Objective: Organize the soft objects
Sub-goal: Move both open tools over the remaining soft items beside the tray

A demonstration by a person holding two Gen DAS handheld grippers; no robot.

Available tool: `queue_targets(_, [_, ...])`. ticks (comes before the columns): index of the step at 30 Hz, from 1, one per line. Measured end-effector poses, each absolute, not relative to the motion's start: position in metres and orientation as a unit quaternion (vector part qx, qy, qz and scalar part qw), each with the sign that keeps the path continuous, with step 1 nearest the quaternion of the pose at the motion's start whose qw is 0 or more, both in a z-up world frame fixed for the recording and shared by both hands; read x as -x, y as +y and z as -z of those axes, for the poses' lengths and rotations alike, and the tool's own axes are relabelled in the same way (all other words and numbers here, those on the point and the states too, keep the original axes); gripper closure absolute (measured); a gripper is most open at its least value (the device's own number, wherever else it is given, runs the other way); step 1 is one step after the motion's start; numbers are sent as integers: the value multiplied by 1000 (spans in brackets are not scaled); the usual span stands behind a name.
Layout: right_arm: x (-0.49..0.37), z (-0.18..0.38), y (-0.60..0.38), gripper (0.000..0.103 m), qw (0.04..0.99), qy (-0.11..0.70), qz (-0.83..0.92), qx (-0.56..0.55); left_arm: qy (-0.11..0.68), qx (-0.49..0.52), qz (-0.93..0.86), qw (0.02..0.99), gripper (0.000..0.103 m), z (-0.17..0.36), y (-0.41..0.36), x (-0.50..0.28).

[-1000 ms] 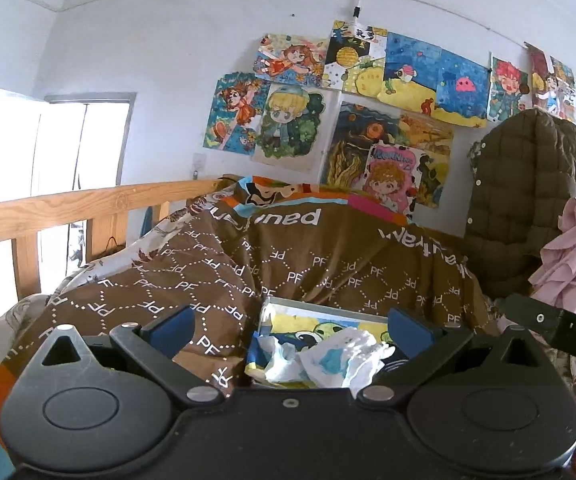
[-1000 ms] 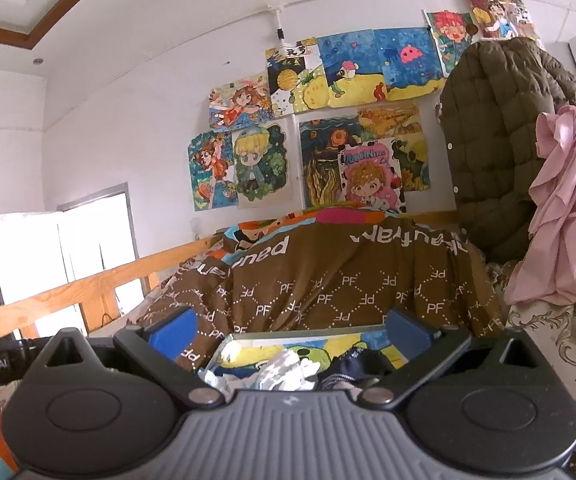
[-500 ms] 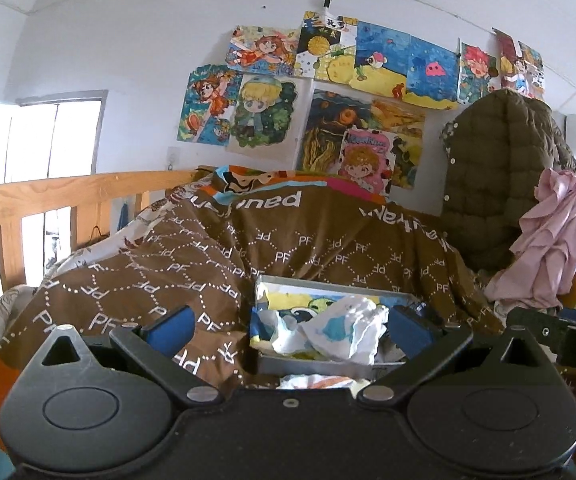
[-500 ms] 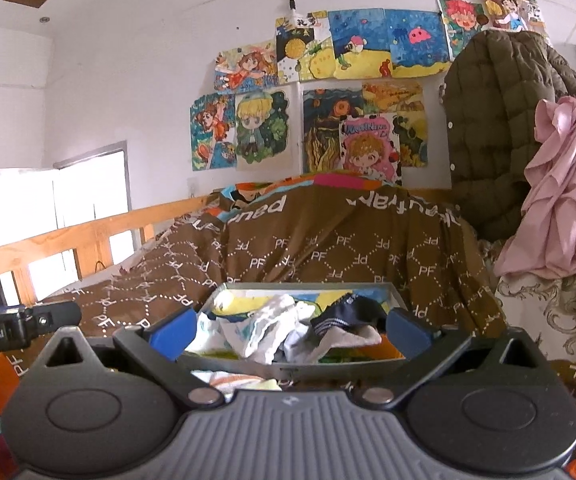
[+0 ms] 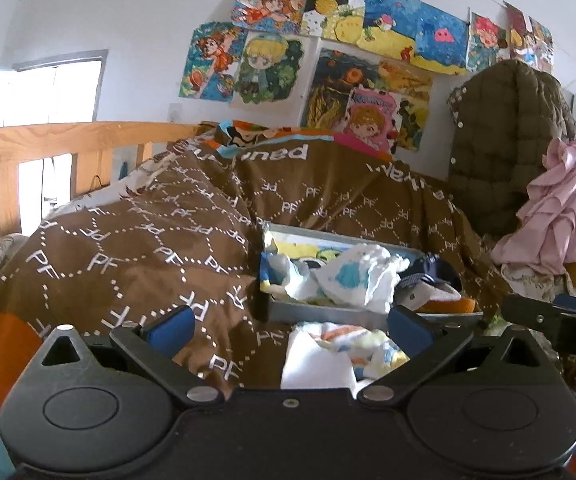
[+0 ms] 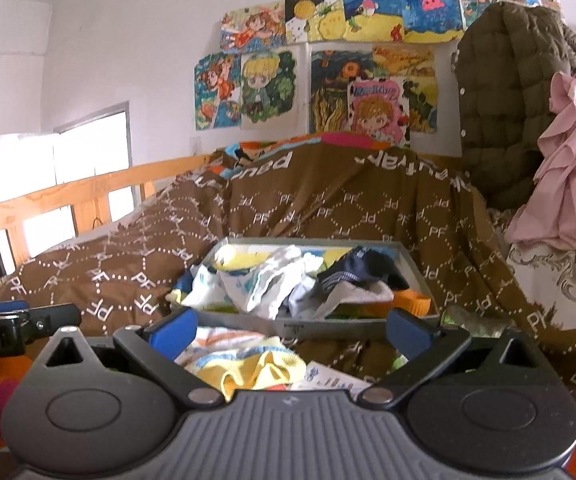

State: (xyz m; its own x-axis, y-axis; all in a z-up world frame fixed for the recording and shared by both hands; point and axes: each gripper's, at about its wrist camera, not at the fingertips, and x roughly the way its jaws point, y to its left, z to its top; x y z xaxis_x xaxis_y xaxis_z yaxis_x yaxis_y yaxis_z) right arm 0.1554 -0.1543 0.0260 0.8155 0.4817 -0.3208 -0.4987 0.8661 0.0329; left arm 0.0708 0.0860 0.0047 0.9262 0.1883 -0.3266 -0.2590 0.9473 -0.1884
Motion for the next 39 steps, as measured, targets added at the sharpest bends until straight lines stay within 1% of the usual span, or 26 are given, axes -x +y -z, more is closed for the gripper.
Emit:
queue_targets(4, [-158, -22, -151, 0, 948, 179, -260, 29, 166, 106, -108, 974, 1, 1, 83, -72])
queue_targets(19, [-164, -12, -147, 0, 941, 202, -268, 37, 198, 98, -94, 971, 1, 14, 84, -79])
queue_targets(25, [-171, -2, -141, 0, 938, 214, -270, 44, 233, 103, -65, 965, 1, 21, 92, -100])
queue_targets(29, [-178, 6, -136, 0, 935, 219, -276, 47, 259, 115, -46, 958, 1, 28, 99, -116])
queue_targets(33, [-186, 15, -127, 0, 934, 212, -283, 59, 283, 153, -28, 946, 1, 38, 110, -133])
queue_targets(39, [-198, 28, -114, 0, 930, 211, -291, 75, 287, 219, -23, 932, 1, 50, 125, -150])
